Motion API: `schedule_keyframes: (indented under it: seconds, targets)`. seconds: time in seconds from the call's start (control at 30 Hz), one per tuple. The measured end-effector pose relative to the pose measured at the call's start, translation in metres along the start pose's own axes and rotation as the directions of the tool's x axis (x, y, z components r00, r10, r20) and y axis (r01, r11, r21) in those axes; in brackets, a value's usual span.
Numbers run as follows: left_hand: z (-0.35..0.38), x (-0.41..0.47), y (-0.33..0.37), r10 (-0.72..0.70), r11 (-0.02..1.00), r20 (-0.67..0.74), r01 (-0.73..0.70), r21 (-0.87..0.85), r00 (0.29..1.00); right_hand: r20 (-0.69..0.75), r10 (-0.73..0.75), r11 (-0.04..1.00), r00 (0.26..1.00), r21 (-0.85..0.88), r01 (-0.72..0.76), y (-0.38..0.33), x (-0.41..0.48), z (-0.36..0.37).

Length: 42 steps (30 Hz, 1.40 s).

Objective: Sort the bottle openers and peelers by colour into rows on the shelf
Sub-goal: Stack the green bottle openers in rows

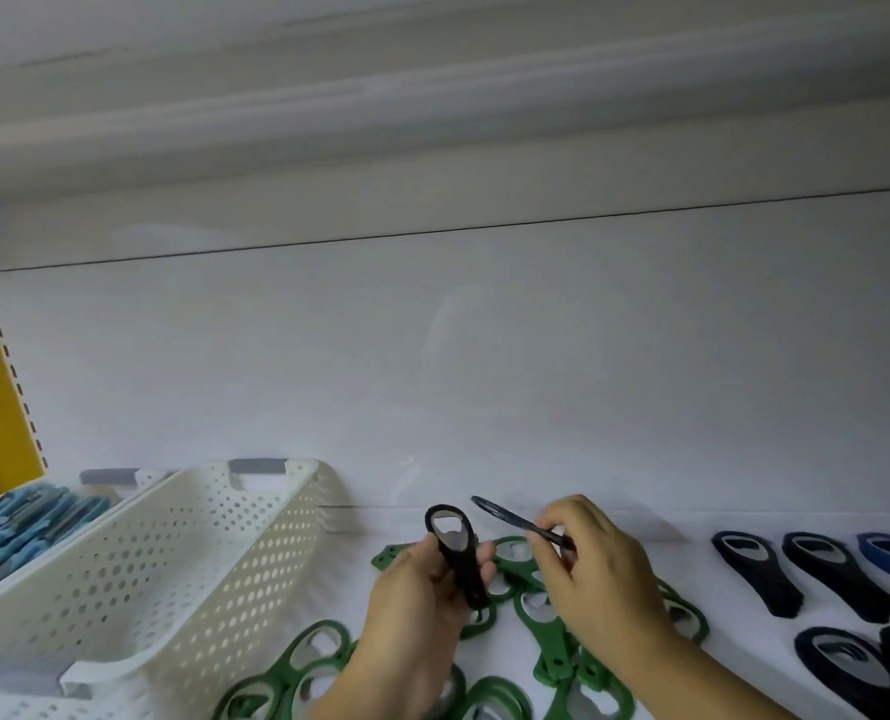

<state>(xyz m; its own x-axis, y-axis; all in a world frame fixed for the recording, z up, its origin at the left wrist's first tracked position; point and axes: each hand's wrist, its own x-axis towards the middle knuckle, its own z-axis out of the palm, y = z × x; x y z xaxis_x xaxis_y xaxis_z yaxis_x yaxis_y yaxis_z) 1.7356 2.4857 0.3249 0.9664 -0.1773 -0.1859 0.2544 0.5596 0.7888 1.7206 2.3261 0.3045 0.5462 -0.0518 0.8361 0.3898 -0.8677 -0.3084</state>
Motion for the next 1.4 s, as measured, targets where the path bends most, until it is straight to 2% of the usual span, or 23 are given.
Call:
schedule_keyframes:
  seconds: [0.13, 0.33, 0.4, 0.47, 0.57, 0.7, 0.77, 0.87, 1.07, 1.17, 1.4]
  targets:
    - [-0.001, -0.009, 0.004, 0.027, 0.998, 0.136, -0.019, -0.059, 0.99, 0.014, -0.153, 0.986, 0.988, 0.073, 0.151, -0.021, -0.003, -0.004]
    - [0.0, -0.019, 0.012, 0.019, 0.987, 0.22, 0.017, -0.161, 0.975, 0.033, -0.106, 0.962, 0.994, 0.257, 0.094, -0.026, -0.004, -0.002]
    - [0.001, -0.02, 0.013, -0.005, 0.979, 0.253, 0.056, -0.195, 0.967, 0.033, -0.059, 0.942, 0.998, 0.333, 0.045, -0.027, -0.004, -0.004]
    - [0.0, -0.021, 0.014, -0.006, 0.975, 0.309, 0.074, -0.208, 0.951, 0.064, 0.043, 0.904, 0.997, 0.422, -0.066, -0.032, -0.002, -0.01]
    - [-0.002, -0.022, 0.016, -0.008, 0.974, 0.335, 0.084, -0.21, 0.942, 0.186, 0.179, 0.806, 0.966, 0.535, -0.253, -0.037, 0.0, -0.016]
    - [-0.001, -0.024, 0.016, 0.005, 0.969, 0.315, 0.074, -0.237, 0.949, 0.379, 0.236, 0.663, 0.895, 0.611, -0.433, -0.048, 0.008, -0.027]
    - [0.001, -0.026, 0.016, 0.028, 0.965, 0.313, 0.057, -0.258, 0.949, 0.483, 0.327, 0.596, 0.812, 0.562, -0.574, -0.054, 0.018, -0.032]
    - [0.001, -0.031, 0.013, 0.062, 0.973, 0.32, 0.015, -0.232, 0.945, 0.564, 0.478, 0.572, 0.673, 0.382, -0.726, -0.061, 0.029, -0.039]
    - [0.006, -0.042, 0.0, 0.098, 0.993, 0.38, -0.068, -0.092, 0.92, 0.703, 0.549, 0.588, 0.452, 0.059, -0.807, -0.07, 0.034, -0.083]
    - [0.009, -0.05, -0.006, 0.089, 0.996, 0.428, -0.076, -0.048, 0.899, 0.733, 0.524, 0.629, 0.434, 0.011, -0.777, -0.073, 0.026, -0.103]
    - [0.02, -0.071, -0.023, 0.044, 0.994, 0.539, -0.089, 0.057, 0.841, 0.75, 0.527, 0.581, 0.401, 0.027, -0.813, -0.077, -0.006, -0.137]
